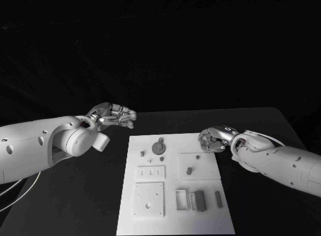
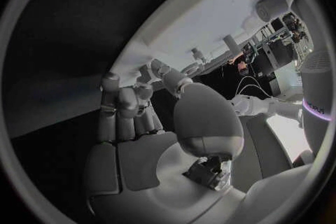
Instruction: Assemble the parts on the task board
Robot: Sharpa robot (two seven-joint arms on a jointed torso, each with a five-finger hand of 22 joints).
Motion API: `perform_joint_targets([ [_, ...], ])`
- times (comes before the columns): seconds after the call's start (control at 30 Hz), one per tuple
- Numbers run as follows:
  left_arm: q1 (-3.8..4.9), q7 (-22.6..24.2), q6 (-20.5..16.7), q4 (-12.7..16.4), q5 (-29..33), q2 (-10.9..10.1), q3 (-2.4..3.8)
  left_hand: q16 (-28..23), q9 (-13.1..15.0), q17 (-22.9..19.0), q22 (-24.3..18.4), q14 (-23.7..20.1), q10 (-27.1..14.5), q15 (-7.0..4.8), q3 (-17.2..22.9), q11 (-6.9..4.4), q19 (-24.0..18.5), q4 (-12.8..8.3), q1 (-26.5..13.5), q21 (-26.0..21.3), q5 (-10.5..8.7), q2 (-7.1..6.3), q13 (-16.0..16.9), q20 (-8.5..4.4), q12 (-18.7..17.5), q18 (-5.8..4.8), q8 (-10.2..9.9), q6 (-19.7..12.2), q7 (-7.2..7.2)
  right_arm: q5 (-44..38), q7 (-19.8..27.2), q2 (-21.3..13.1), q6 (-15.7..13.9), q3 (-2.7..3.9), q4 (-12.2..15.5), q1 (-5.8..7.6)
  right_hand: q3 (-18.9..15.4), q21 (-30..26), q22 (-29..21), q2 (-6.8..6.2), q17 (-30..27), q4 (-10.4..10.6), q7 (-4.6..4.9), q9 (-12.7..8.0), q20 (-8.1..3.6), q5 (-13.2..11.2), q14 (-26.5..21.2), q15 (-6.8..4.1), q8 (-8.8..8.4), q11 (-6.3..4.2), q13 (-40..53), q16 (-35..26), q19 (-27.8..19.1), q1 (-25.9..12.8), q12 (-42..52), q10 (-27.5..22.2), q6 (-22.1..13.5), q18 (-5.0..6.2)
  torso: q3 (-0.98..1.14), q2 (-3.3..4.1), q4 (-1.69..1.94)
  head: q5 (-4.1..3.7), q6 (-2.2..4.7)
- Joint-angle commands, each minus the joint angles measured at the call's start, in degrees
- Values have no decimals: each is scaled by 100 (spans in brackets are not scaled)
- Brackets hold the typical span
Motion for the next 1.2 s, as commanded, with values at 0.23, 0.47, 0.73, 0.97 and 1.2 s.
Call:
perform_joint_targets([
  [0.23, 9, 42, 34, 40, -17, -12, 8, -33, 6, 12, 8, 2, 12, 53, 25, 27, -6, 0, -19, -20, 17, -63, -6, -5, -30, 114, -26, -10, 14, -111, -34, 28, 119, -1, -40, -4, -1, 28, 108, 83, -9, -26, 26, 11, -24, 11, 5, -46, 16, -19, -6, 22, -10, -23, 38, -79, 665, 93, -1, 1, 0, 27, -23],
  [0.47, 9, 39, 34, 43, -18, -16, 8, -37, 7, 15, 8, 1, 13, 54, 26, 27, -8, 1, -21, -22, 17, -64, -6, -4, -32, 114, -27, -10, 15, -127, -43, 38, 107, -1, -48, -5, 4, 30, 107, 136, -12, -22, 15, 18, -23, 11, 1, -55, 26, -29, -10, 23, -15, -46, 37, -79, 701, 93, 5, -1, 0, 25, -34],
  [0.73, 9, 37, 36, 46, -19, -19, 8, -41, 8, 17, 9, 1, 14, 54, 27, 27, -8, 1, -21, -24, 17, -62, -6, -3, -34, 113, -28, -10, 15, -141, -53, 39, 101, -1, -64, -5, 14, 34, 106, 208, -15, -24, 4, 26, -24, 12, 0, -65, 33, -41, -12, 26, -18, -59, 38, -77, 732, 93, 6, -3, 2, 27, -34],
  [0.97, 9, 34, 38, 57, -22, -30, 9, -43, 8, 19, 9, 1, 15, 55, 28, 27, -8, 1, -21, -25, 18, -62, -6, -3, -35, 114, -28, -9, 15, -168, -64, 36, 27, -1, -64, -5, 29, 41, 108, 375, -20, -34, -20, 49, -22, 12, -6, -83, 56, -62, -16, 30, -31, -81, 37, -78, 801, 93, 8, 1, 1, 22, -42],
  [1.2, 9, 29, 41, 62, -26, -37, 9, -46, 9, 22, 10, 2, 17, 55, 31, 26, -8, 0, -18, -26, 18, -61, -5, -3, -36, 115, -28, -8, 14, -225, -71, 38, 25, -1, -60, -5, 23, 55, 108, 507, -27, -72, -83, 127, -21, 11, -7, -126, 142, -119, -17, 39, -47, -86, 51, -50, 961, 93, 6, -1, 3, 18, -50],
])
